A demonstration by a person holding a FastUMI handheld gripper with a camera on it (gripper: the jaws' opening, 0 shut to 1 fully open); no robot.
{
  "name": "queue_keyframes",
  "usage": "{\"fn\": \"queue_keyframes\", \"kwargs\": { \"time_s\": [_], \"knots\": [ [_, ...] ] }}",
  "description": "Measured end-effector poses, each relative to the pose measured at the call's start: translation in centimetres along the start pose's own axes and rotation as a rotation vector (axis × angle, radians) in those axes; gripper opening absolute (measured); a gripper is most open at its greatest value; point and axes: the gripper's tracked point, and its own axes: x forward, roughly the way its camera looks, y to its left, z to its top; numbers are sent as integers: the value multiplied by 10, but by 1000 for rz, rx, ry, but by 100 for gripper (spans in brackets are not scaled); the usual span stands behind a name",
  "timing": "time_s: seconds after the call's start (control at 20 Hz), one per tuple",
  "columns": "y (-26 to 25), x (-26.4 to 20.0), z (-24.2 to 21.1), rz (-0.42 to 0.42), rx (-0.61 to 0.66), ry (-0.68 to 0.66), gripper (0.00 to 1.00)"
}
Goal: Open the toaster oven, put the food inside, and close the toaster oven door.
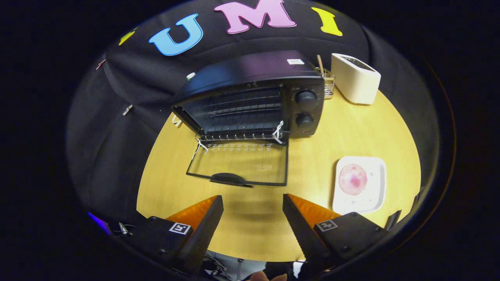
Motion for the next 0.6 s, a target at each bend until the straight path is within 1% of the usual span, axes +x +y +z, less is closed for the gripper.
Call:
{"fn": "queue_keyframes", "kwargs": {
  "time_s": [0.1, 0.2, 0.35, 0.6],
  "knots": [
    [-32, -12, 6, -22, -29, 4, 100],
    [-66, -22, 3, -44, -24, 37, 100],
    [-123, -29, -7, -77, 10, 109, 100],
    [-215, -25, -24, -161, 102, 192, 100]
  ]
}}
